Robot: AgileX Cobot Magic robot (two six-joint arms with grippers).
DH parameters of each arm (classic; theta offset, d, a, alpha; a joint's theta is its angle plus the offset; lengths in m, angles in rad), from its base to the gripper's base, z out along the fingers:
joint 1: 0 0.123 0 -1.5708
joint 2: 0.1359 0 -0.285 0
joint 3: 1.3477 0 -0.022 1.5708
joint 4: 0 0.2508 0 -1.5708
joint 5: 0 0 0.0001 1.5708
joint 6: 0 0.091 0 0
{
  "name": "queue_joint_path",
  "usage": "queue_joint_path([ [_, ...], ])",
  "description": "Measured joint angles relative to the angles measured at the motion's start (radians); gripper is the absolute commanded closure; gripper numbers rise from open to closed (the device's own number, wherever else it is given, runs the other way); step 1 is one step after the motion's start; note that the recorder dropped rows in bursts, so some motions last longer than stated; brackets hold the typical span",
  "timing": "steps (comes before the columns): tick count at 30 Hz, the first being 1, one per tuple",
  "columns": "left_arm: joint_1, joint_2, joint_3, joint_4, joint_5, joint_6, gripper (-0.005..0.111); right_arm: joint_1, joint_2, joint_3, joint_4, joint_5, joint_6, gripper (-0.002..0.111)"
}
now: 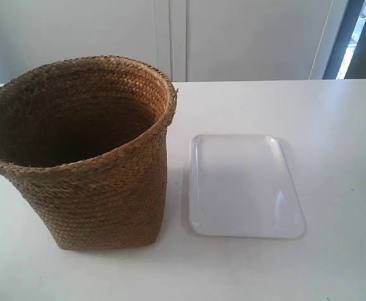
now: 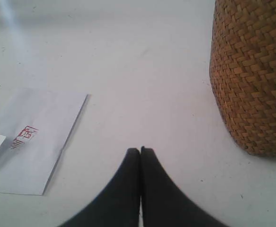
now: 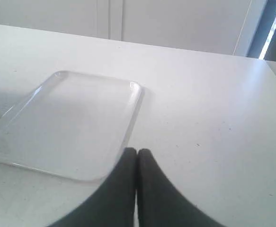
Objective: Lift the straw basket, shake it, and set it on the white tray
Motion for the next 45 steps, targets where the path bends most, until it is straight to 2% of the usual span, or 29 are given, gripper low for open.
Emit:
queue_joint_path([
  [7, 0.0, 0.0, 0.0, 0.0, 0.0, 0.0, 0.106, 0.0, 0.0, 0.0, 0.0, -0.011, 0.0, 0.108],
  [20, 0.0, 0.0, 0.0, 0.0, -0.005, 0.0, 0.106, 0.0, 0.0, 0.0, 0.0, -0.333, 0.005, 0.108],
  [23, 0.0, 0.0, 0.0, 0.004, -0.067, 0.002, 0.106, 0.0, 0.0, 0.0, 0.0, -0.454, 0.052, 0.108],
  [28, 0.0, 0.0, 0.0, 0.004, -0.221, 0.002, 0.106, 0.0, 0.0, 0.0, 0.0, -0.712, 0.254, 0.108],
  [32, 0.0, 0.0, 0.0, 0.004, -0.294, 0.002, 0.106, 0.0, -0.002, 0.0, 0.0, -0.882, 0.307, 0.108],
  [38, 0.0, 0.0, 0.0, 0.0, -0.367, -0.025, 0.106, 0.0, -0.002, 0.0, 0.0, -0.944, 0.314, 0.108],
  [45, 0.0, 0.0, 0.002, -0.003, -0.478, -0.22, 0.106, 0.0, -0.002, -0.015, 0.0, -0.985, 0.315, 0.108],
])
